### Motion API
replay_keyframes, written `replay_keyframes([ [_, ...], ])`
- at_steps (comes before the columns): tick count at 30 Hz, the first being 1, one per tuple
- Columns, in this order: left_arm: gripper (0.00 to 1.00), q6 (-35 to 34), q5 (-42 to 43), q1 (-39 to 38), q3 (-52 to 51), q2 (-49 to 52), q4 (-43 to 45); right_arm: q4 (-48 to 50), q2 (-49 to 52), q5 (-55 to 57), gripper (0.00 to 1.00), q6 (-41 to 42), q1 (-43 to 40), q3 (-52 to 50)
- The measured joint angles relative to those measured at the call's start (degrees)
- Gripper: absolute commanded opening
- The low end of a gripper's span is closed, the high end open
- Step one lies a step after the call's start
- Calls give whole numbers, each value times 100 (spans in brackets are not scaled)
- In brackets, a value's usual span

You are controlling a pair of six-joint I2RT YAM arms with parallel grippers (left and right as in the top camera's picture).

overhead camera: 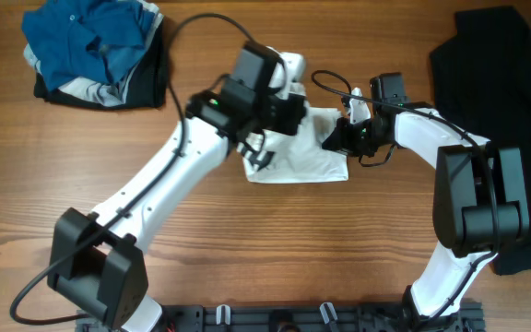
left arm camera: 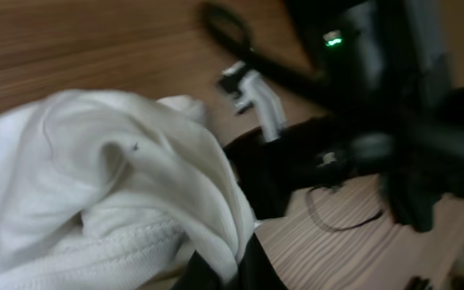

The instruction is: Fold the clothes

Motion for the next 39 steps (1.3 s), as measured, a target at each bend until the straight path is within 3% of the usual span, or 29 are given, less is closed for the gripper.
replay_keyframes([
  [8,4,-813,-7,-339,0,129,597,63,13,-39,4,0,0,0],
  [16,4,-1045,-9,-343,0,238,636,-151,-9,-273,4,127,-341,352],
  [25,4,-1080,-11,-404,0,474,761,-785,-1709,-365,4,170,-1530,1414],
  [31,6,-1099,-33,-793,0,769,1523,-1071,-1998,-380,4,168,-2109,1432],
  [32,22,-1099,-31,-903,0,817,1661,-1075,-1998,-382,4,168,-2181,1432],
  [33,66,-1104,-33,-986,0,855,1746,-1078,-1998,-382,5,168,-2205,1432],
  [34,100,-1097,-52,-1073,0,894,1825,-1078,-1998,-380,7,166,-2227,1432],
  [39,100,-1134,-293,-1373,0,975,1891,-1075,-1998,-385,24,118,-2236,1432],
])
